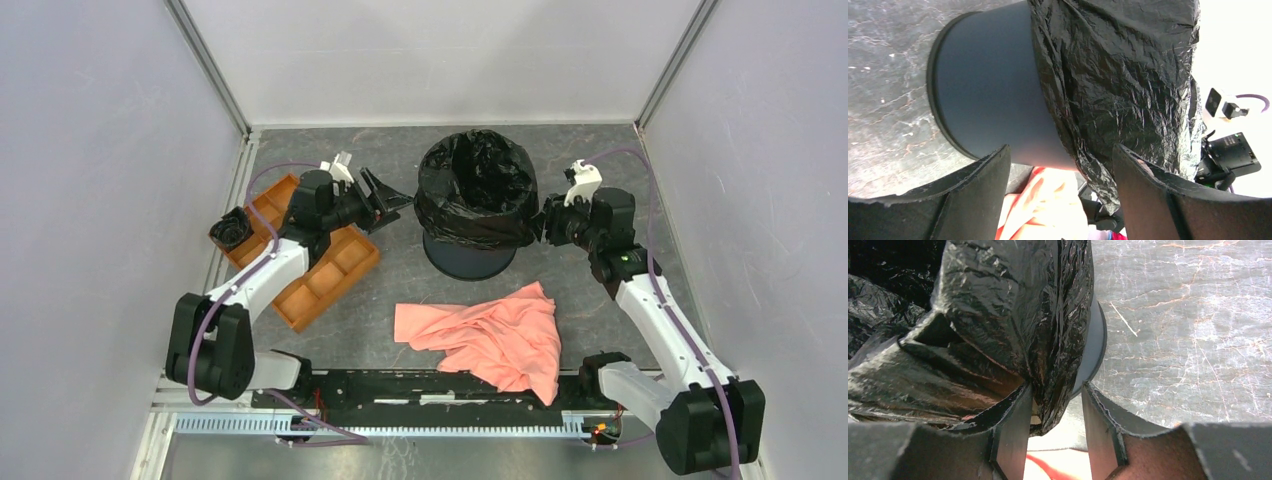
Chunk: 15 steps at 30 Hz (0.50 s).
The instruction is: Put the trash bags into the trash bin
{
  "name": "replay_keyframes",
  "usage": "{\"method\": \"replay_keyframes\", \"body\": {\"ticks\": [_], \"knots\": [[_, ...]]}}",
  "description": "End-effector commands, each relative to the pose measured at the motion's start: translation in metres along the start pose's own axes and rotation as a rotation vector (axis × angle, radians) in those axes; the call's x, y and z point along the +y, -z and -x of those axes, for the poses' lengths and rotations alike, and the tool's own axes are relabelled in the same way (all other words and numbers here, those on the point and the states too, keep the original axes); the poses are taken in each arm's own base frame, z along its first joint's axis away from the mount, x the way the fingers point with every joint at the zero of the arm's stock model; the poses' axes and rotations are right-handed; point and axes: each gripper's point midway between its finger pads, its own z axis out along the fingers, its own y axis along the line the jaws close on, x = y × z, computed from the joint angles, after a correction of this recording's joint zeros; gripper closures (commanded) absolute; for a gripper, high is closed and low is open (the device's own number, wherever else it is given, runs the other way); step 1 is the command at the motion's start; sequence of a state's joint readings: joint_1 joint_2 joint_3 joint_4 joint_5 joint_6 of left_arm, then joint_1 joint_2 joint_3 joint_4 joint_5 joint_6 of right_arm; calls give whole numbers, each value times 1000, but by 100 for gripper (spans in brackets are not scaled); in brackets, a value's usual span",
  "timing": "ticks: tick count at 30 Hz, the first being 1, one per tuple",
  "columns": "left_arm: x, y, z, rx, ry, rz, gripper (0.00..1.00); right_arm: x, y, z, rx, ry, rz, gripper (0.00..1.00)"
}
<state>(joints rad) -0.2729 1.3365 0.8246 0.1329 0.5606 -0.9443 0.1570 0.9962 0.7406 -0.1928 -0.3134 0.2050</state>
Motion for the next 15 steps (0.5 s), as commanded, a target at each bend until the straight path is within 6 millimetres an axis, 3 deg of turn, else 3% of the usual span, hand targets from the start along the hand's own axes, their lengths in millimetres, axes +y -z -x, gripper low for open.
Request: {"method": "replay_keyframes", "body": {"ticks": [1,3,7,15], "knots": [[-29,-10,-1,-10,25,-131,19,5,-8,19,-82,5,36,53],[-32,-19,-9,14,16,-133,22,6,-11,14,-78,-5,43,53],[-28,-34,-25,45,23,-116,39,11,-15,10,-79,-36,78,54],[14,-51,-42,69,24,-25,66,14,-20,11,-135,-102,105,53]]}}
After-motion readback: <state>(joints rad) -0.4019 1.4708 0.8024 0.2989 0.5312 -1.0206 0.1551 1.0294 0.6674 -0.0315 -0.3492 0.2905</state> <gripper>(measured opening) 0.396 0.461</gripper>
